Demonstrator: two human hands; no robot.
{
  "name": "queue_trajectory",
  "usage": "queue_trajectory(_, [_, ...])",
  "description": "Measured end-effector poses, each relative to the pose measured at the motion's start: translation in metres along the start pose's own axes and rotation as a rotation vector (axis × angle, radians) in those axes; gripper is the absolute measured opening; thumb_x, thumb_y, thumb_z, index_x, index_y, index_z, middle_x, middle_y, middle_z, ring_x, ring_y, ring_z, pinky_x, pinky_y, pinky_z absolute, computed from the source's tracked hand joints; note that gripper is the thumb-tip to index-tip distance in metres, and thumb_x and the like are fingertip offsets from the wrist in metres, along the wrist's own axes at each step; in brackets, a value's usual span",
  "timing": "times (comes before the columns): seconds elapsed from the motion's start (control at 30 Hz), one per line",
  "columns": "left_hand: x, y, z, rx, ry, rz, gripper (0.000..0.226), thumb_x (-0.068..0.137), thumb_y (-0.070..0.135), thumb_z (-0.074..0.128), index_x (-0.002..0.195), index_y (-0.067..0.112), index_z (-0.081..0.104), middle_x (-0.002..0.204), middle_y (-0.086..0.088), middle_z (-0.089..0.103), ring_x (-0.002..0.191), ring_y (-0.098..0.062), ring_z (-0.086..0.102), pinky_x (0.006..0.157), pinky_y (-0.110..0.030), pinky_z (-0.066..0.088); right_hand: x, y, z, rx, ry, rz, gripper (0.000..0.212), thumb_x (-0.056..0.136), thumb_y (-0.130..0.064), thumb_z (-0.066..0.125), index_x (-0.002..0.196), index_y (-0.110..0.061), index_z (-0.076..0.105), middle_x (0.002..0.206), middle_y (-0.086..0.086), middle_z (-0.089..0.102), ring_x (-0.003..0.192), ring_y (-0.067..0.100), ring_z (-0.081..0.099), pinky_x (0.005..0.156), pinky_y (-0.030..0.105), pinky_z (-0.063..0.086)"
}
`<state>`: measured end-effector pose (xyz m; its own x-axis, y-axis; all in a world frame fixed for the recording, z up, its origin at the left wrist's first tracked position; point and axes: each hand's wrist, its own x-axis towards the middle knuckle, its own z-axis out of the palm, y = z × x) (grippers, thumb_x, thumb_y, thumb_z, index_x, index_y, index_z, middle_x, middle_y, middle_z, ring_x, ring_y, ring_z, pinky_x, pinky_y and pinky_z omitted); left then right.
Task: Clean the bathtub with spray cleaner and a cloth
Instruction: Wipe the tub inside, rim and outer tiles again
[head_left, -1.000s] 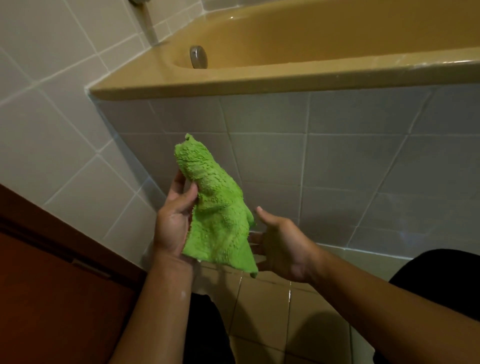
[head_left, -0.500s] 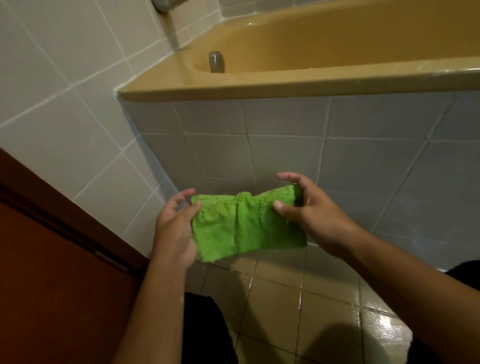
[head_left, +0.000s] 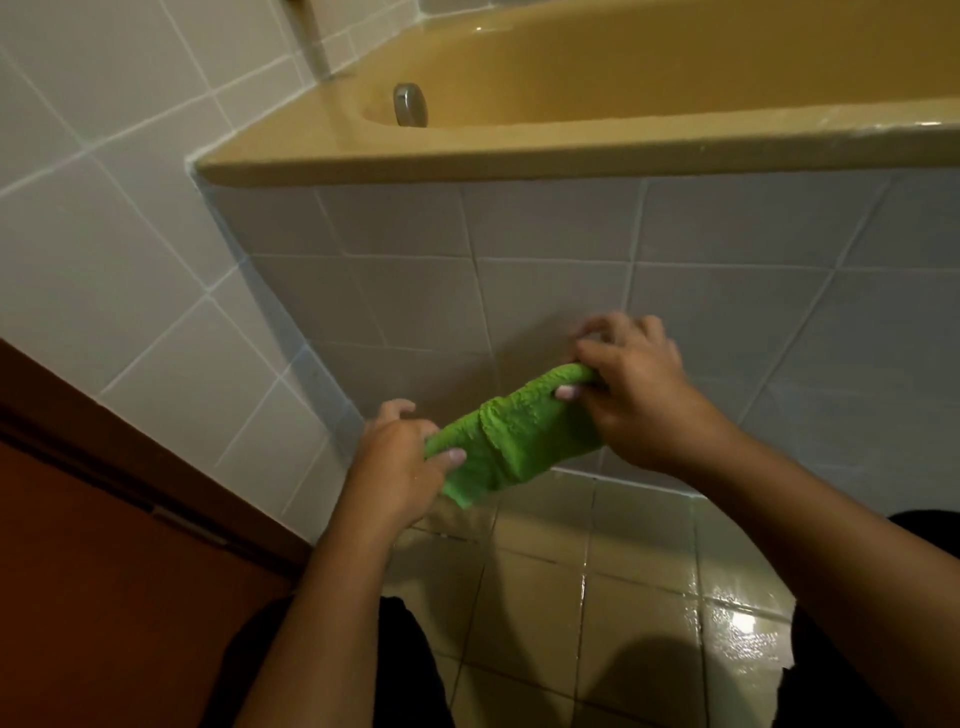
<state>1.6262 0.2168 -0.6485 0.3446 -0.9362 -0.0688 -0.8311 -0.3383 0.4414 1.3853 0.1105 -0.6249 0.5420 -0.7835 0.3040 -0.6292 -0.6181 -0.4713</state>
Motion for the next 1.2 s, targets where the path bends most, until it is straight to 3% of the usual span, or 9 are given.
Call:
queue_trajectory(0.07, [-0.007,0.008,-0.003,-0.169,-0.178,0.140,0.040,0.087,0.038,0.081,0.124,0.027,0.069,0.162,0.005,0.035,0.145,-0.014,0.039,0.116,-0.032,0.034,-0.001,-0.004,-0.006,0.281,-0.168,-0.032,0.005,0.099,-0.029,0.068,0.103,-0.027,0.068,0.104,-0.009,0.069,0.100,0.016,0.061,0.084,0.038,0.048])
queue_trajectory(0.17, [-0.020,0.032,0.000,-0.837,-0.404,0.176,0.070,0.088,0.035,0.077,0.150,0.035,0.045,0.144,0.002,0.063,0.132,-0.017,0.060,0.106,-0.048,0.051,0.000,-0.011,-0.011,0.593,-0.279,-0.018,0.006,0.100,-0.017,0.066,0.105,-0.021,0.068,0.091,-0.007,0.071,0.084,0.008,0.067,0.074,0.028,0.055])
queue_trajectory(0.3, [-0.022,0.055,0.008,-1.194,-0.191,0.090,0.063,0.091,0.021,0.072,0.146,0.035,0.046,0.119,-0.016,0.074,0.108,-0.035,0.073,0.091,-0.055,0.058,0.003,-0.019,-0.005,1.279,-0.107,0.404,0.030,0.102,-0.031,0.062,0.125,-0.010,0.062,0.098,0.010,0.072,0.087,0.023,0.069,0.074,0.035,0.058])
queue_trajectory(0.4, [-0.024,0.061,0.015,-1.286,0.104,-0.030,0.044,0.099,0.019,0.067,0.133,0.040,0.049,0.118,-0.017,0.074,0.103,-0.030,0.074,0.087,-0.049,0.061,-0.007,-0.024,0.010,1.594,-0.230,0.703,0.059,0.102,-0.062,0.046,0.133,-0.014,0.060,0.105,0.015,0.066,0.086,0.023,0.067,0.078,0.036,0.051])
queue_trajectory(0.53, [-0.019,0.049,0.025,-1.087,0.286,-0.203,0.019,0.106,0.029,0.055,0.111,0.047,0.058,0.121,-0.012,0.069,0.107,-0.033,0.069,0.091,-0.057,0.059,-0.026,-0.041,0.036,1.471,-0.317,0.656,0.045,0.101,-0.051,0.055,0.145,-0.045,0.046,0.124,0.007,0.072,0.104,0.024,0.074,0.087,0.042,0.058])
queue_trajectory(0.67, [-0.016,0.029,0.022,-0.857,-0.057,-0.088,0.054,0.092,0.019,0.066,0.127,0.058,0.054,0.124,-0.003,0.067,0.111,-0.025,0.068,0.100,-0.057,0.054,-0.029,-0.043,0.040,1.004,-0.226,0.387,0.074,0.096,-0.010,0.072,0.151,-0.047,0.039,0.129,0.005,0.062,0.108,0.018,0.069,0.094,0.038,0.059])
queue_trajectory(0.8, [-0.005,0.038,0.016,-0.420,-0.012,0.048,0.059,0.093,0.017,0.071,0.137,0.047,0.046,0.127,0.003,0.059,0.110,-0.017,0.061,0.098,-0.040,0.052,-0.021,-0.034,0.039,0.467,-0.120,0.310,0.061,0.093,-0.021,0.077,0.147,-0.026,0.050,0.132,-0.001,0.056,0.123,0.019,0.053,0.108,0.040,0.046])
queue_trajectory(0.97, [0.015,0.068,0.007,-0.251,0.182,0.236,0.042,0.090,0.008,0.073,0.121,0.033,0.062,0.113,0.006,0.042,0.100,-0.015,0.054,0.088,-0.033,0.049,-0.018,-0.023,0.028,0.134,0.181,0.209,0.036,0.088,-0.035,0.079,0.119,-0.025,0.063,0.109,-0.003,0.061,0.104,0.024,0.049,0.085,0.043,0.041])
queue_trajectory(1.2, [0.042,0.125,-0.025,-0.045,0.472,0.617,0.053,0.077,0.007,0.068,0.126,0.025,0.065,0.116,0.004,0.049,0.106,-0.026,0.053,0.087,-0.052,0.049,-0.006,0.004,0.005,0.395,0.586,0.132,0.035,0.093,-0.027,0.073,0.123,-0.021,0.058,0.117,-0.002,0.050,0.106,0.018,0.051,0.089,0.043,0.050])
